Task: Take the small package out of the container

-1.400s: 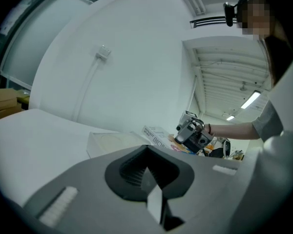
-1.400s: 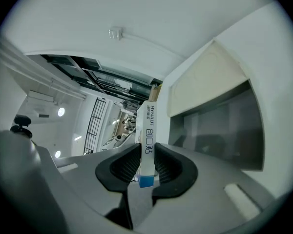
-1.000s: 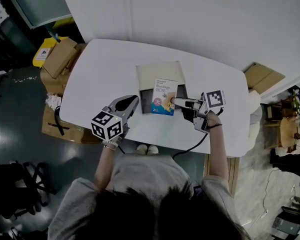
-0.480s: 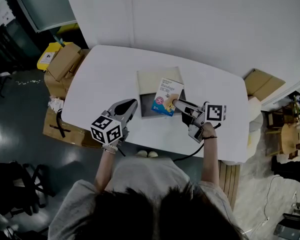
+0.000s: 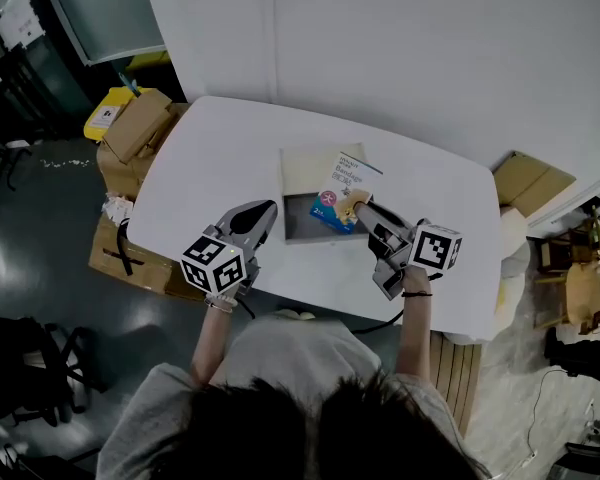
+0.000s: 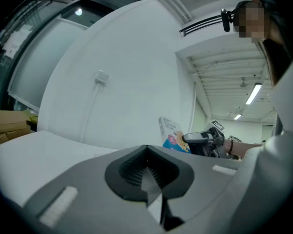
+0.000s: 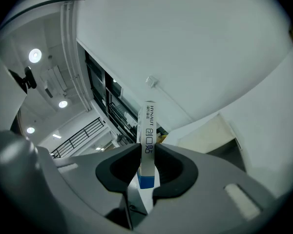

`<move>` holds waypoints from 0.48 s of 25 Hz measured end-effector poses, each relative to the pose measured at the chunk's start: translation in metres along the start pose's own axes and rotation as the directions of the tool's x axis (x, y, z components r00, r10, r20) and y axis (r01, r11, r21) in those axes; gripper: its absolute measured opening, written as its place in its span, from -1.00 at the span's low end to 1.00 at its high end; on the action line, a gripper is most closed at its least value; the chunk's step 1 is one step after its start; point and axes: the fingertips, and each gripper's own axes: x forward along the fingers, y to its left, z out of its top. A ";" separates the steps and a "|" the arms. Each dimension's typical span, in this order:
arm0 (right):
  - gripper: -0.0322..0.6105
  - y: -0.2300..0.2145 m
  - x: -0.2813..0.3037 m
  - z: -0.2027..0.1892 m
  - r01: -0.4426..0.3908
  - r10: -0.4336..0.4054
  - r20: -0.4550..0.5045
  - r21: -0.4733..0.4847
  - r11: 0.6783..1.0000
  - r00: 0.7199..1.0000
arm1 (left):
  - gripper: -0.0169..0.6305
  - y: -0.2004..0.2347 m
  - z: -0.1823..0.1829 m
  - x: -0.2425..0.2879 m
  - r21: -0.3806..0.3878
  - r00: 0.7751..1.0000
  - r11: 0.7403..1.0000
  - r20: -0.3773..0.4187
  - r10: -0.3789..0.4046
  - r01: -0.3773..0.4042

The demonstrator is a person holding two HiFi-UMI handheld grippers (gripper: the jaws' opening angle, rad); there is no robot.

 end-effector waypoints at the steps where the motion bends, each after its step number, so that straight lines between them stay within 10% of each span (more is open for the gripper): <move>1: -0.58 0.001 -0.002 0.003 0.005 -0.005 0.012 -0.008 1.000 1.000 | -0.97 0.001 0.001 -0.001 -0.001 1.000 1.000 0.006 0.004 -0.004; 12: -0.58 0.016 -0.023 0.021 0.087 -0.075 0.104 -0.121 0.989 0.992 | -0.97 0.004 0.012 -0.009 0.000 0.999 1.000 0.031 0.020 -0.020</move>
